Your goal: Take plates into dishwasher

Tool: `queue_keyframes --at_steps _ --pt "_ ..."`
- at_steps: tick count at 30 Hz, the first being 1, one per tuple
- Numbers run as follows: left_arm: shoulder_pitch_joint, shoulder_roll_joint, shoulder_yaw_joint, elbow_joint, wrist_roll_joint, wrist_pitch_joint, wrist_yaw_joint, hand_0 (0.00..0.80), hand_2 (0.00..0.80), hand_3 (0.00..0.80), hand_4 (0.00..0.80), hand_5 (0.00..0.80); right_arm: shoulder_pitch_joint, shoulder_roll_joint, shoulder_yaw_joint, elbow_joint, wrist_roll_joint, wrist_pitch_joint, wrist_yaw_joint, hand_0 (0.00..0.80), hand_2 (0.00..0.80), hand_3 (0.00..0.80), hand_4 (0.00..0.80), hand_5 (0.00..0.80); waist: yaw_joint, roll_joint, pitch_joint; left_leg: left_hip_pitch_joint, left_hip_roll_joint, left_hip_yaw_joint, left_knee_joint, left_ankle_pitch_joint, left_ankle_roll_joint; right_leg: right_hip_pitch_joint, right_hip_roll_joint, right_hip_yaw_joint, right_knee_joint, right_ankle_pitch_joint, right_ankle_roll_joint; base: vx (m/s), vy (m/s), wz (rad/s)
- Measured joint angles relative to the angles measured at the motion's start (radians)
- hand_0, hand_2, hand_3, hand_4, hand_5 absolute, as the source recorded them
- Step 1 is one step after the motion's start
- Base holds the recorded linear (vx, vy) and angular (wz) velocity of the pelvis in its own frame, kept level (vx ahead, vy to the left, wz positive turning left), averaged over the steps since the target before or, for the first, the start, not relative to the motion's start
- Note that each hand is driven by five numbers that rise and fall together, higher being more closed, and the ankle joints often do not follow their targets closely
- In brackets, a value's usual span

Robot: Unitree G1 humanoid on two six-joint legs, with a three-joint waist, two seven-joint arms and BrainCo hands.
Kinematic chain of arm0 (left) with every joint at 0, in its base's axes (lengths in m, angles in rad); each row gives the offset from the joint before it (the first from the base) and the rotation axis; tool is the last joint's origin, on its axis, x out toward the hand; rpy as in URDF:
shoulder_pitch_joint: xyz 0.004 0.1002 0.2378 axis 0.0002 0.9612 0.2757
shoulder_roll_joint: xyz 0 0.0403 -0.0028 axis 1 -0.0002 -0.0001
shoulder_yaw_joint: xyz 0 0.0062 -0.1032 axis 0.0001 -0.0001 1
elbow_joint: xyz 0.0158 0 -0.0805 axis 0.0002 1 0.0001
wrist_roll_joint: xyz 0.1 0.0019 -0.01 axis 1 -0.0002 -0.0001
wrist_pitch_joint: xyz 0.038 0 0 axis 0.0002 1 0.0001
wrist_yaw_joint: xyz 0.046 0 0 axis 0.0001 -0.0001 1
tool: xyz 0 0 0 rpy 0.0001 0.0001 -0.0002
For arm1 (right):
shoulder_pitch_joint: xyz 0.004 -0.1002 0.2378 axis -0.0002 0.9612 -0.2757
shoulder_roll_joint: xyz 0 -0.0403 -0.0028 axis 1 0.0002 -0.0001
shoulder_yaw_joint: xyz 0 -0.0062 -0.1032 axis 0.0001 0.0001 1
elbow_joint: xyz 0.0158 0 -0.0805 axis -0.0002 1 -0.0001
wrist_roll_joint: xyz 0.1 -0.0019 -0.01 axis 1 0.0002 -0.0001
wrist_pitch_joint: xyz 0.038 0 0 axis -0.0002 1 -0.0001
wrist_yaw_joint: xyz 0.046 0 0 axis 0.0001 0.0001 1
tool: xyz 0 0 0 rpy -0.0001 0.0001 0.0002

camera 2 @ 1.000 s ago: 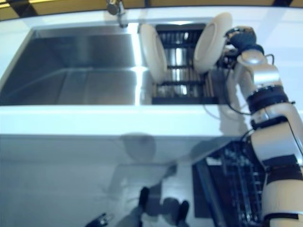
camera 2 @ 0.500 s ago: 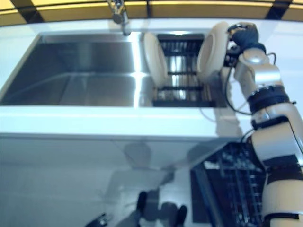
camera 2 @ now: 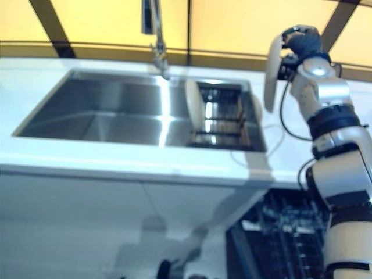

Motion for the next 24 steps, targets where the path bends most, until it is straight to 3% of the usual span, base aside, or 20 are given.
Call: queue_keyframes --at_steps 12,24 --pt "0.019 -0.001 0.0 0.002 0.034 0.001 0.005 0.0 0.0 0.0 0.0 0.0 0.0 -0.002 0.001 0.001 0.0 0.0 0.022 0.8 0.8 0.8 0.8 0.8 -0.005 -0.011 -0.057 0.009 0.001 0.015 0.0 -0.001 0.004 0.002 0.0 0.013 0.0 0.0 0.0 0.006 0.001 -0.02" --pt "0.03 -0.002 0.001 0.035 0.036 0.019 0.015 0.0 0.0 0.0 0.0 0.0 0.003 -0.028 0.001 0.006 0.002 0.025 0.042 0.8 0.8 0.8 0.8 0.8 -0.053 -0.043 -0.103 0.042 0.006 0.047 -0.001 -0.017 0.008 0.018 0.002 0.047 0.0 0.0 0.002 0.027 -0.005 -0.08"
